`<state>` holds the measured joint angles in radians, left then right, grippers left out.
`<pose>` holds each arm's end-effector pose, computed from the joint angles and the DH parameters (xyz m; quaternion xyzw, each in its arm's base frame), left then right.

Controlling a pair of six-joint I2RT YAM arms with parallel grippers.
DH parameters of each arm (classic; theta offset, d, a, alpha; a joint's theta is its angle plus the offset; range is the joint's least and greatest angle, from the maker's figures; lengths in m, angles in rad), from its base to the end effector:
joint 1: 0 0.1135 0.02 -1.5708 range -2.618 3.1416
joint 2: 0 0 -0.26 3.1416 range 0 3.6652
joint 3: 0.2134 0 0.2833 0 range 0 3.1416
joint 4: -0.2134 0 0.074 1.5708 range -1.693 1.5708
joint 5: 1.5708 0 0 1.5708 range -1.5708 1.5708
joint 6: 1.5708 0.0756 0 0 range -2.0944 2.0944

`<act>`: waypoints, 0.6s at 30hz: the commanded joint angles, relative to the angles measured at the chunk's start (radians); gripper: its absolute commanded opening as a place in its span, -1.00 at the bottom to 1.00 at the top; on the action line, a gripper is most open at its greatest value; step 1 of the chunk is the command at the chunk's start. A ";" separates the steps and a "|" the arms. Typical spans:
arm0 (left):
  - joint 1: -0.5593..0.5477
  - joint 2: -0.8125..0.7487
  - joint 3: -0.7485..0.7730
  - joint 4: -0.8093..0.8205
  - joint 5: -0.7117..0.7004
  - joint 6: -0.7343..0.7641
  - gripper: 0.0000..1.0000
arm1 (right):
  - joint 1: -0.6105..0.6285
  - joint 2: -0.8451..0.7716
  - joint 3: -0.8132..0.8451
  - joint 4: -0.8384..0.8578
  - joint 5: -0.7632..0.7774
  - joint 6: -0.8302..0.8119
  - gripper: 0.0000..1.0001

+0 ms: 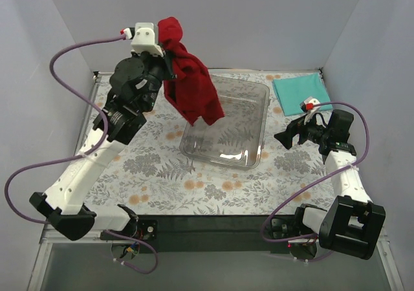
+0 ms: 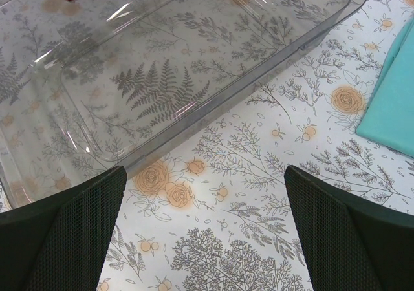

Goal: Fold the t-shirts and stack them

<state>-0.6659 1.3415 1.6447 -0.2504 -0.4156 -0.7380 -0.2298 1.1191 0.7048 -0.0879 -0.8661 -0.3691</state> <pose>0.2942 -0.1923 0.5142 -0.1738 0.6676 -0.3500 0.6338 0.2973 -0.0104 0.2317 -0.2675 0.7644 0.2087 0.5482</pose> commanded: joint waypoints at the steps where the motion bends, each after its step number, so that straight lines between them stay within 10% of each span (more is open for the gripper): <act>1: 0.005 -0.054 -0.034 -0.001 -0.106 0.103 -1.00 | -0.005 -0.004 0.001 0.002 -0.017 0.004 0.94; 18: 0.061 -0.263 -0.353 -0.073 -0.181 0.020 -1.00 | -0.006 0.030 0.004 -0.018 -0.017 -0.011 0.94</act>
<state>-0.6163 1.1664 1.3384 -0.3084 -0.5877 -0.6441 -0.2298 1.1431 0.7048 -0.1020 -0.8665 -0.3706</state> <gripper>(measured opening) 0.083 0.971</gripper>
